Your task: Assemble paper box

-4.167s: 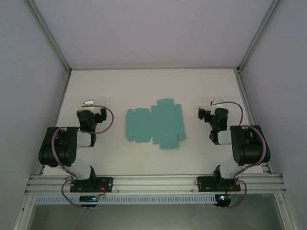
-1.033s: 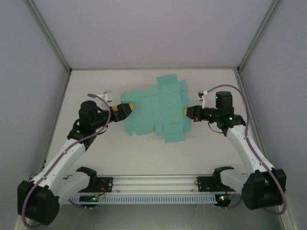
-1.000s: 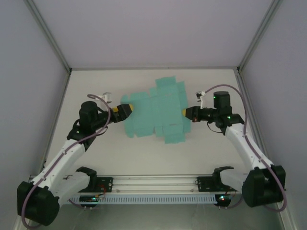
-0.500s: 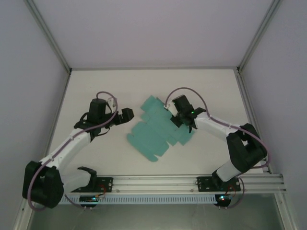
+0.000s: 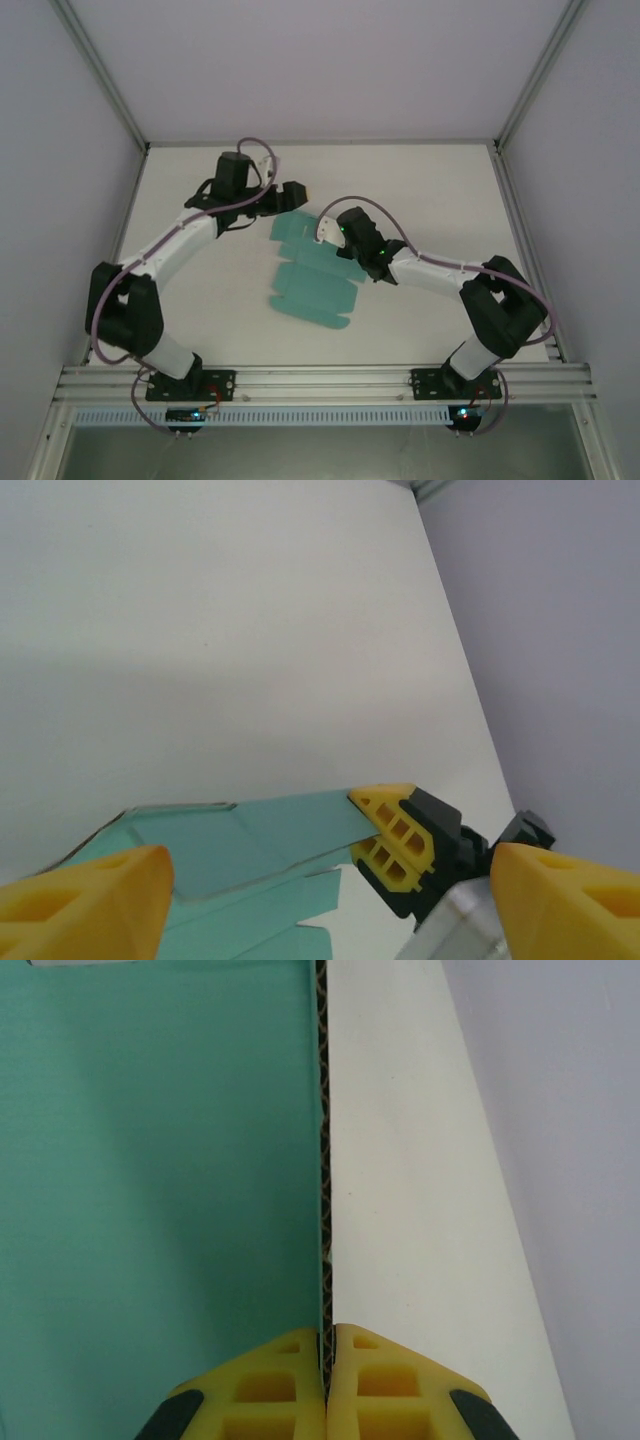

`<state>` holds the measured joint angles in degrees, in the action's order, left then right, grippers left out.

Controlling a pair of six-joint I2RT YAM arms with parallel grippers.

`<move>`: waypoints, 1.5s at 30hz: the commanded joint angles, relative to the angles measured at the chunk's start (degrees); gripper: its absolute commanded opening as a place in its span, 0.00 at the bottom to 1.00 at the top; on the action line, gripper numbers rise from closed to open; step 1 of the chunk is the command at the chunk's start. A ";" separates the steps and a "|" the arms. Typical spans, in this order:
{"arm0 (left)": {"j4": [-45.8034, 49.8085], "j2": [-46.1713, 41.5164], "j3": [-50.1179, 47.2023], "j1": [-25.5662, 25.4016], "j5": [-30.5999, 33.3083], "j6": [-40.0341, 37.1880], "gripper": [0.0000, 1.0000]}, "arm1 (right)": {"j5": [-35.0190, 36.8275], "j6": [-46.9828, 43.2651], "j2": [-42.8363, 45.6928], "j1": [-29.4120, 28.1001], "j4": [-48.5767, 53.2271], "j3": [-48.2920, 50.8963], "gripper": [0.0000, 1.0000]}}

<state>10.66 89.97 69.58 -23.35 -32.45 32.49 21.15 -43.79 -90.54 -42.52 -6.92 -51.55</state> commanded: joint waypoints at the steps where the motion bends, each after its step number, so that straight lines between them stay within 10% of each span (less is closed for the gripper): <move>1: 4.84 4.18 2.80 -1.22 -2.80 -1.71 0.74 | -0.29 -1.45 0.43 -0.09 -1.21 0.48 0.00; 9: 6.90 5.57 0.48 -3.85 -3.96 -0.96 0.63 | -0.21 0.03 0.87 -0.01 -2.33 1.01 0.00; 31: -25.97 7.45 -10.44 -4.48 -7.60 19.12 0.23 | -3.66 2.65 4.12 -1.66 -8.47 5.67 0.00; 45: 7.40 -17.47 -23.14 2.50 19.57 -3.10 1.00 | -4.46 3.27 10.21 2.27 -0.85 6.93 0.00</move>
<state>8.93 74.30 50.41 -23.16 -20.58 34.57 17.58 -41.52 -82.19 -40.58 -10.92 -45.19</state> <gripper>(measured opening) 0.991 0.049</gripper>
